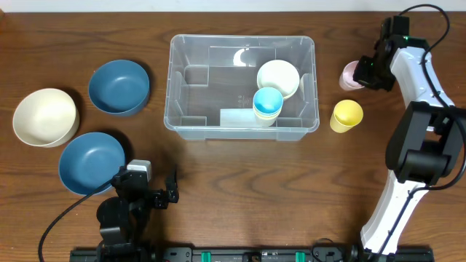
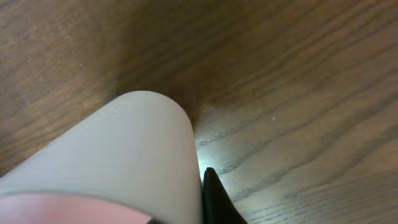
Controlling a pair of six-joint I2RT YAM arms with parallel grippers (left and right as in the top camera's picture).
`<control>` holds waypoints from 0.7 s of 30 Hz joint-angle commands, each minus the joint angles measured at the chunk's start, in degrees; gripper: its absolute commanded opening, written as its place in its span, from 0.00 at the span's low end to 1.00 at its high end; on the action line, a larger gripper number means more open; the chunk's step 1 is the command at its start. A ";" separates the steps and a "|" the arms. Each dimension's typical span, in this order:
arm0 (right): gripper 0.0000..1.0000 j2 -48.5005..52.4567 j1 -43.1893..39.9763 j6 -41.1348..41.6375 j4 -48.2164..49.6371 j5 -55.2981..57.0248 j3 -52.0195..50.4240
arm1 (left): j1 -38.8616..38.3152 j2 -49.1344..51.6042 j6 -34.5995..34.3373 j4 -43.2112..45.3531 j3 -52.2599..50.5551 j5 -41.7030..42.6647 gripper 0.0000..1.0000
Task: Pack container
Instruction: 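Move the right gripper to the pink cup and grasp it, then lower the pink cup onto the stacked cups in the bin, release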
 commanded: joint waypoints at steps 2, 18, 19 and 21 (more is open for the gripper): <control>0.01 -2.08 -0.07 -0.02 -1.88 0.13 1.53 | 0.35 -0.04 0.98 -0.11 -1.14 -0.28 0.98; 0.01 -29.59 8.52 -2.93 -13.75 -8.68 8.79 | 0.35 -0.04 0.98 -0.11 -1.14 -0.28 0.98; 0.01 -30.51 10.58 -3.28 -14.21 -8.70 8.79 | 0.35 -0.04 0.98 -0.11 -1.14 -0.28 0.98; 0.01 -31.28 14.67 -3.30 -15.08 -8.33 8.76 | 0.35 -0.04 0.98 -0.11 -1.14 -0.28 0.98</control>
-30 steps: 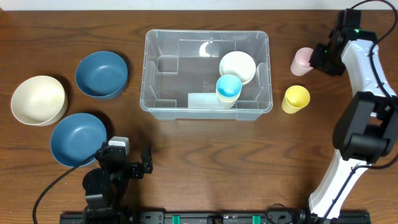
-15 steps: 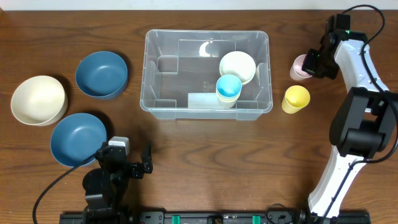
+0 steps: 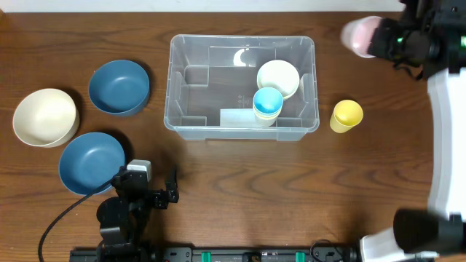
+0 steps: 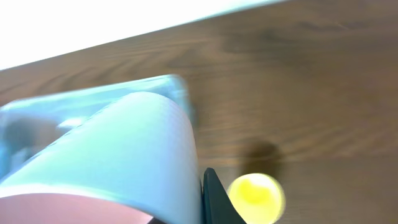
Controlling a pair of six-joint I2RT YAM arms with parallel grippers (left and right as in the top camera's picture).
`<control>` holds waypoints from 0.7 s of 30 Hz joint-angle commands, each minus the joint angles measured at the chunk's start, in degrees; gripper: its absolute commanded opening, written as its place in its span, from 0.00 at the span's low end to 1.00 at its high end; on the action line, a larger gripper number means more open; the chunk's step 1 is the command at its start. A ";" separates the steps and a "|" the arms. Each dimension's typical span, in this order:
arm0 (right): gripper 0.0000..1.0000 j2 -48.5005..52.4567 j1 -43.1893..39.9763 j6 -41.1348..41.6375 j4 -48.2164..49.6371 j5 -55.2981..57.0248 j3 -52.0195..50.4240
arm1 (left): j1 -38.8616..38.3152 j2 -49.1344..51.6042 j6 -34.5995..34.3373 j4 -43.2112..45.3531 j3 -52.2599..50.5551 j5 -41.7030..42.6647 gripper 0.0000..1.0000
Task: Pack container
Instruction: 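Lower the pink cup onto the stacked cups in the bin, release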
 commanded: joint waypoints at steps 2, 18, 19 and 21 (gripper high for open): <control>0.01 0.92 8.66 -1.38 -1.81 -0.85 -0.66 | 0.35 -0.04 0.98 -0.11 -1.14 -0.28 0.98; 0.01 7.74 23.47 1.75 -1.92 6.25 -7.26 | 0.35 -0.04 0.98 -0.11 -1.14 -0.28 0.98; 0.01 7.93 23.50 1.73 -2.08 6.27 -7.61 | 0.35 -0.04 0.98 -0.11 -1.14 -0.28 0.98; 0.01 8.24 23.50 1.73 -2.27 6.25 -8.74 | 0.35 -0.04 0.98 -0.11 -1.14 -0.28 0.98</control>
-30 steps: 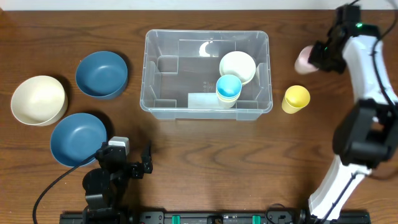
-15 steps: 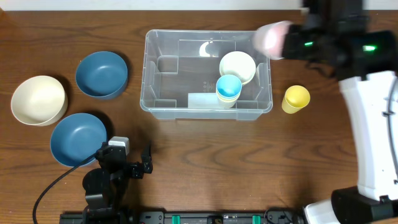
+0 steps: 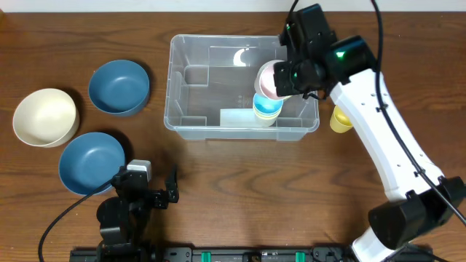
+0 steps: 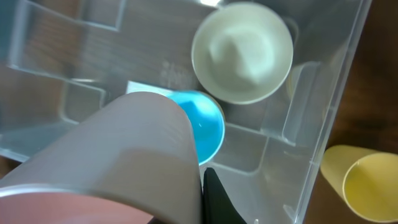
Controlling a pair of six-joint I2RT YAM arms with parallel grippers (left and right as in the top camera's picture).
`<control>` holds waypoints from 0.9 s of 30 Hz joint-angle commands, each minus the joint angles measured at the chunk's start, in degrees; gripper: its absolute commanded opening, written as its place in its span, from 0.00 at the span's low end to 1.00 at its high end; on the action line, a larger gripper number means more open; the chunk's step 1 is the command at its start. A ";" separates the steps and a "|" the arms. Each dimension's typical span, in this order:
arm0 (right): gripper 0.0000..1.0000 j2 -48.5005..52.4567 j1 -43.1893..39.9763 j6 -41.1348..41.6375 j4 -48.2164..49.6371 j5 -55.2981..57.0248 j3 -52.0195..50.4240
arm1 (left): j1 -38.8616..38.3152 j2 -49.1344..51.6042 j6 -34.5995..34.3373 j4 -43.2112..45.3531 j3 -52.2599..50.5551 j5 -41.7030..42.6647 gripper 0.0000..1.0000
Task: Pack container
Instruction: 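Lower the pink cup onto the stacked cups in the bin, release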
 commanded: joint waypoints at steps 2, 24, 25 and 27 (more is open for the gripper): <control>0.01 0.85 0.39 1.05 -0.26 1.03 -2.56 | 0.35 -0.04 0.98 -0.11 -1.14 -0.28 0.98; 0.41 1.01 0.57 -3.56 4.15 -1.03 -6.78 | 0.35 -0.04 0.98 -0.11 -1.14 -0.28 0.98; 0.41 0.79 0.55 -3.52 3.43 -1.14 -5.66 | 0.35 -0.04 0.98 -0.11 -1.14 -0.28 0.98; 0.42 0.15 -0.09 -3.21 1.57 -1.11 -3.19 | 0.35 -0.04 0.98 -0.11 -1.14 -0.28 0.98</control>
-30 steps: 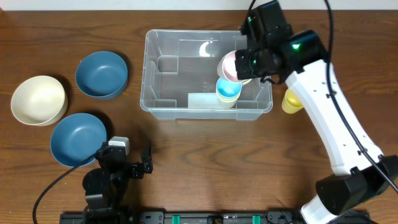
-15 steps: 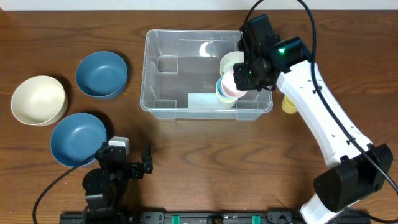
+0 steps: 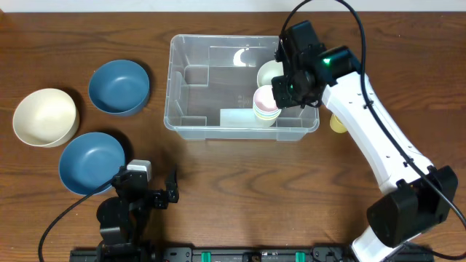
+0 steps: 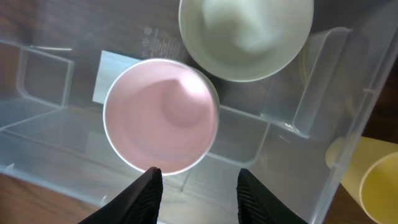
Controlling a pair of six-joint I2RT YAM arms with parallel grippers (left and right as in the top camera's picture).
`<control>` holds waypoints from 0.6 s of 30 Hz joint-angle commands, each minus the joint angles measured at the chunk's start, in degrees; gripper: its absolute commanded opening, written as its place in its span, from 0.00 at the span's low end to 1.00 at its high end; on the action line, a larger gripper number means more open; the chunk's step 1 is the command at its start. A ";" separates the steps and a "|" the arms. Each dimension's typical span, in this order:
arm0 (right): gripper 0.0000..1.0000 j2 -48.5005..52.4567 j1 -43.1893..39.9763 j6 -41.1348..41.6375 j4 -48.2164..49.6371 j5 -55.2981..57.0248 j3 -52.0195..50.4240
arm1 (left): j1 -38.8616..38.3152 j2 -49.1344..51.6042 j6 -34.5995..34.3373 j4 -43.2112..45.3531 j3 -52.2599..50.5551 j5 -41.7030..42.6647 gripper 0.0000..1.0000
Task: Pack container
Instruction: 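Lower the pink cup onto the stacked cups in the bin, release, then move the right gripper to the last yellow cup and grasp it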
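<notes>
A clear plastic container [image 3: 182,65] stands at the back middle of the table. Inside it, at the right, a pink cup [image 3: 263,98] [image 4: 160,115] sits on top of a cup stack, next to a white bowl [image 3: 271,71] [image 4: 245,34]. My right gripper [image 4: 198,190] hangs open just above the pink cup, holding nothing. In the overhead view that gripper [image 3: 291,87] is over the container's right end. A yellow cup [image 3: 336,124] [image 4: 373,180] stands outside the right wall, partly hidden by the arm. My left gripper [image 3: 166,193] rests at the front left edge.
Two blue bowls [image 3: 119,86] [image 3: 92,161] and a cream bowl [image 3: 45,116] stand left of the container. The container's left half [image 3: 207,87] holds only a flat pale label. The right arm [image 3: 378,138] crosses the table's right side.
My right gripper held the pink cup above the blue cup in the container. Now the pink cup sits nested on that stack, covering the blue cup, and the gripper is open.
My right gripper was shut on the pink cup on the table right of the container. Then it held the cup high at the back right. Then the cup was over the container's right end. Now it rests on the stack, released.
</notes>
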 commanded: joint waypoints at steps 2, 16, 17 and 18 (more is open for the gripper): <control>0.44 -1.36 -1.79 0.52 -3.61 -0.59 6.43 | 0.35 -0.04 0.98 -0.11 -1.14 -0.31 0.98; 0.55 -3.37 -21.64 0.28 -16.31 -0.15 1.53 | 0.35 -0.04 0.98 -0.11 -1.14 -0.31 0.98; 0.55 -3.37 -22.03 0.31 -15.50 -0.15 -0.26 | 0.35 -0.04 0.98 -0.11 -1.14 -0.31 0.98; 0.55 -3.37 -22.29 0.31 -14.67 -0.13 -1.86 | 0.35 -0.04 0.98 -0.11 -1.14 -0.31 0.98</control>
